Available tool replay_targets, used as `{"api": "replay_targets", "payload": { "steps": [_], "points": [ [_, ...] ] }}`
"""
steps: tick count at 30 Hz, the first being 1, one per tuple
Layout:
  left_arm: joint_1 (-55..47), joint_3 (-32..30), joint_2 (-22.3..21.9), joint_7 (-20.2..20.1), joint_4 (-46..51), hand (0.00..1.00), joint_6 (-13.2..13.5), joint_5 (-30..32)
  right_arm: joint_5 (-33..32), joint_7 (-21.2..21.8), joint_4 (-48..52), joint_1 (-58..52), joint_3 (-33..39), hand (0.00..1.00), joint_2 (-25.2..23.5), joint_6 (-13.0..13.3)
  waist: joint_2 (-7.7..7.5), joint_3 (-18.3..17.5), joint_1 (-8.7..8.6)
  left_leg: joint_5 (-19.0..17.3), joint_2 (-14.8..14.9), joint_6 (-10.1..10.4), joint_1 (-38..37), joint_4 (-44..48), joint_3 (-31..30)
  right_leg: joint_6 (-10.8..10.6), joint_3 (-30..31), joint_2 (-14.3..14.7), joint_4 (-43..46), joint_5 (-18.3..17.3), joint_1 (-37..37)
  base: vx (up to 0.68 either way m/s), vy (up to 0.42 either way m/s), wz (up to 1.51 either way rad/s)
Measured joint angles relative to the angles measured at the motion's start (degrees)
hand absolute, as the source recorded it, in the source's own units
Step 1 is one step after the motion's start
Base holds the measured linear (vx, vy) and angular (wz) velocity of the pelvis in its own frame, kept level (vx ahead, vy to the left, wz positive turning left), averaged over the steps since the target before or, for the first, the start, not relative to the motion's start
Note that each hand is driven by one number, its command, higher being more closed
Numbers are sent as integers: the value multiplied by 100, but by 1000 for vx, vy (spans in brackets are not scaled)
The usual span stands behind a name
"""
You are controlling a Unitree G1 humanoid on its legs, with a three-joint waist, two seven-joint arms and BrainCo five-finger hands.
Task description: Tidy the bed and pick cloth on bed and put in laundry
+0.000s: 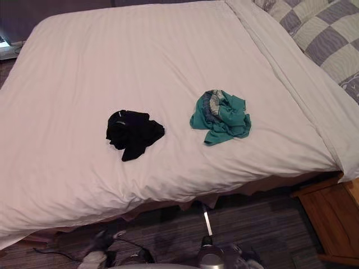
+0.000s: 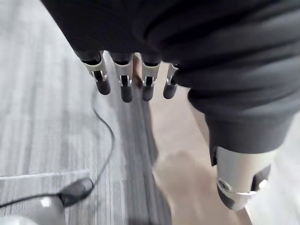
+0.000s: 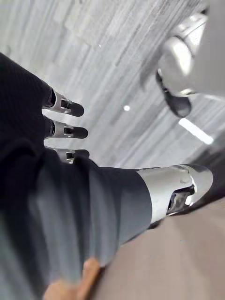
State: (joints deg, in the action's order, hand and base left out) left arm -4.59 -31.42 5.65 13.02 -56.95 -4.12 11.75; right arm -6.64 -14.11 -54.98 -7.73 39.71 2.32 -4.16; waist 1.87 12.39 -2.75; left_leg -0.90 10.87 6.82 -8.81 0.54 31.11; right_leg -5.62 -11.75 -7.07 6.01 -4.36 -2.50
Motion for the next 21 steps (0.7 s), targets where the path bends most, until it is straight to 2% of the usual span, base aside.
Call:
{"api": "replay_targets", "payload": {
  "steps": [1,3,5,9,12,14,15,16,19,21],
  "points": [
    [-44,-352,91,16,4,0,-46,-45,-9,-42,136,-79,146,0,33,-27,15,-12,-2,40,-8,-11,1,-29,-35,0,-48,-5,-15,0,-19,-8,-36,24],
    [-183,-1164,555,117,50,0,-166,-93,20,-157,829,-339,502,0,183,-74,48,-112,2,141,-27,3,4,-117,-138,1,-124,-9,-17,0,-42,-32,-36,22],
    [-221,-1540,935,209,124,0,-179,-92,100,-275,1314,-358,732,0,449,-68,102,-265,-20,150,-23,1,15,-204,-168,20,-203,30,-98,12,-58,-59,-28,18],
    [-145,-1621,1564,455,875,0,-152,-153,462,-492,2129,-240,902,0,933,56,122,-498,-8,146,-7,4,82,-236,-408,39,-381,51,-248,24,-135,-81,-16,27],
    [-41,-1456,2020,887,2096,0,-95,-231,763,-679,2842,15,990,0,1136,141,61,-578,40,147,0,5,206,-229,-482,86,-442,96,-338,110,-120,-71,-25,15],
    [181,-1062,2275,1170,2892,0,37,-223,959,-759,3208,221,974,0,1380,150,55,-580,62,168,-42,-24,263,-223,-589,31,-475,75,-325,175,-110,-15,0,13],
    [258,-933,2304,1228,3046,0,74,-215,977,-779,3247,289,961,0,1457,151,58,-578,62,184,-59,-47,269,-223,-596,29,-475,61,-317,176,-110,12,24,4],
    [530,-489,2329,1305,3396,0,196,-209,1143,-871,3400,469,810,0,1697,152,86,-591,53,203,-102,-74,332,-224,-599,13,-464,22,-287,187,-62,0,0,0],
    [864,66,2329,1324,3704,0,287,-205,1306,-881,3468,676,474,0,1975,155,90,-591,44,224,-119,-105,436,-224,-582,11,-415,-1,-198,190,99,6,6,-3],
    [1288,748,2327,1305,3885,0,405,-202,1411,-878,3639,968,85,0,2209,182,89,-562,10,236,-122,-121,539,-220,-550,13,-359,-7,-124,190,265,18,-1,-9]
  ]
}}
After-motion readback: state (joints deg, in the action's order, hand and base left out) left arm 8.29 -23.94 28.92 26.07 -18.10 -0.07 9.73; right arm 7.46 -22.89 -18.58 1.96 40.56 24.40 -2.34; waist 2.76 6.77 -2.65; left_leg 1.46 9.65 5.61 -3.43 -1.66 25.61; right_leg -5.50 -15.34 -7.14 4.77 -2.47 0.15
